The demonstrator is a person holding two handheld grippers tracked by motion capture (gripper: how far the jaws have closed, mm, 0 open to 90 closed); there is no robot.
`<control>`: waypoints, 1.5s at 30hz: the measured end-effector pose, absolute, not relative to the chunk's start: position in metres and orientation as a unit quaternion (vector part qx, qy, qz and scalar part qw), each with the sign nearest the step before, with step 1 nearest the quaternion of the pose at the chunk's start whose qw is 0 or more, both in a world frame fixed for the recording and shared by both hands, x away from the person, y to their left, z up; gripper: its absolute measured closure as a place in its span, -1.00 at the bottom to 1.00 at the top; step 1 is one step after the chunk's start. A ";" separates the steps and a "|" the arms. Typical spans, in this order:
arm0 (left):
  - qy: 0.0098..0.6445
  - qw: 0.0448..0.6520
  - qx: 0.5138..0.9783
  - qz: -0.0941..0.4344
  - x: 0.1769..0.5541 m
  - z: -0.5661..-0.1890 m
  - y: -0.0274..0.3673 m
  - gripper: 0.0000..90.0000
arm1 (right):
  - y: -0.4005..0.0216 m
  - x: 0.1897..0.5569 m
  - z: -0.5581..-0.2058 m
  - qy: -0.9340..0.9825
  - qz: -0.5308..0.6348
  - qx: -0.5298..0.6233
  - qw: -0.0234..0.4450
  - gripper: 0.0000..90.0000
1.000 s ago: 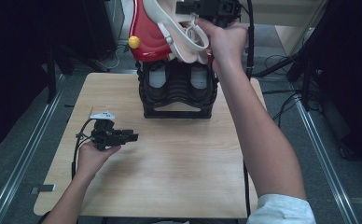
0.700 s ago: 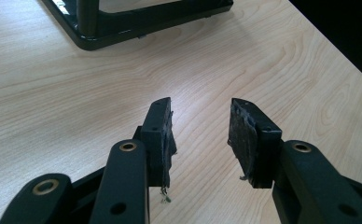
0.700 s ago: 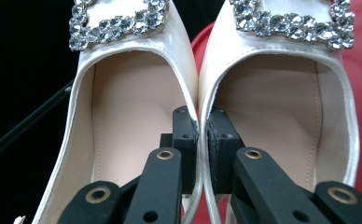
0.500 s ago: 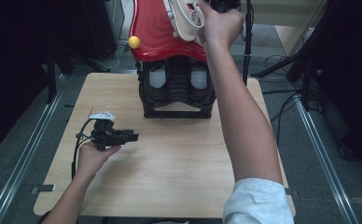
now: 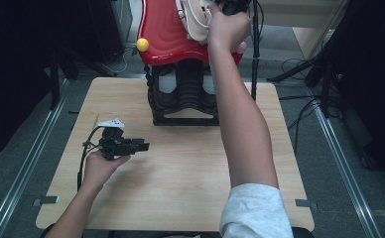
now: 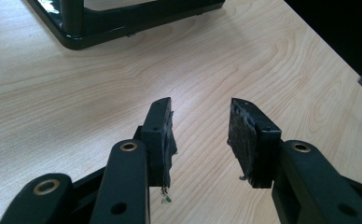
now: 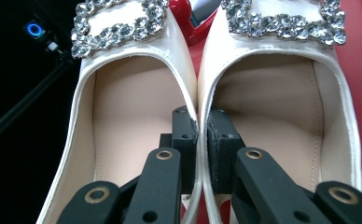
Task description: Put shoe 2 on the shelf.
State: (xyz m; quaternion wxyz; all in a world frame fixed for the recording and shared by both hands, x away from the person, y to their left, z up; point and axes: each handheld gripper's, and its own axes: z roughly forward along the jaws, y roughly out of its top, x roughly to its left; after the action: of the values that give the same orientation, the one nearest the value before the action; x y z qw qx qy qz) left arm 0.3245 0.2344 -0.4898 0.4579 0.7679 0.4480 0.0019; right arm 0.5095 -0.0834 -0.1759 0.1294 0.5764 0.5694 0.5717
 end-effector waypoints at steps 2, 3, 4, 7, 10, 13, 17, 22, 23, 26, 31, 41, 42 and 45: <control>0.446 0.457 0.770 0.003 0.324 -0.490 0.233 0.34 | -0.079 0.511 -0.175 0.572 0.565 0.578 0.139 0.87; 0.445 0.457 0.770 0.003 0.324 -0.490 0.233 0.33 | -0.077 0.511 -0.175 0.571 0.563 0.582 0.137 0.87; 0.445 0.457 0.770 0.002 0.323 -0.490 0.232 0.33 | -0.075 0.512 -0.175 0.571 0.562 0.581 0.142 0.87; 0.443 0.458 0.771 0.002 0.324 -0.489 0.232 0.33 | -0.071 0.513 -0.176 0.572 0.558 0.582 0.150 0.84; 0.445 0.458 0.769 0.003 0.324 -0.490 0.232 0.33 | -0.067 0.515 -0.177 0.578 0.554 0.580 0.151 0.81; 0.445 0.458 0.770 0.003 0.323 -0.490 0.231 0.33 | -0.063 0.515 -0.176 0.588 0.543 0.578 0.157 0.78; 0.443 0.455 0.773 0.003 0.323 -0.490 0.228 0.33 | -0.059 0.515 -0.177 0.598 0.534 0.576 0.160 0.72; 0.441 0.454 0.774 0.002 0.323 -0.490 0.227 0.33 | -0.057 0.512 -0.175 0.602 0.536 0.570 0.162 0.69; 0.442 0.455 0.773 0.003 0.323 -0.490 0.227 0.33 | -0.057 0.512 -0.175 0.601 0.537 0.570 0.160 0.69; 0.442 0.455 0.773 0.004 0.323 -0.490 0.227 0.34 | -0.059 0.512 -0.175 0.603 0.538 0.568 0.158 0.69; 0.443 0.453 0.773 0.004 0.324 -0.491 0.228 0.33 | -0.058 0.511 -0.174 0.612 0.534 0.559 0.167 0.64; 0.440 0.446 0.779 0.007 0.324 -0.491 0.226 0.33 | -0.070 0.502 -0.161 0.625 0.547 0.532 0.165 0.51; 0.439 0.446 0.780 0.008 0.324 -0.491 0.226 0.33 | -0.070 0.501 -0.160 0.628 0.546 0.529 0.165 0.49; 0.439 0.444 0.781 0.009 0.324 -0.491 0.226 0.33 | -0.073 0.499 -0.157 0.640 0.540 0.522 0.164 0.44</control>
State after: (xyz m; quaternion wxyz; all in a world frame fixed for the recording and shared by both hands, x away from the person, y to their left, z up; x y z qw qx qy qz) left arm 0.3237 0.2257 -0.4906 0.4443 0.7810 0.4388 0.0087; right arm 0.4986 -0.0726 -0.1566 0.1644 0.5223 0.6396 0.5396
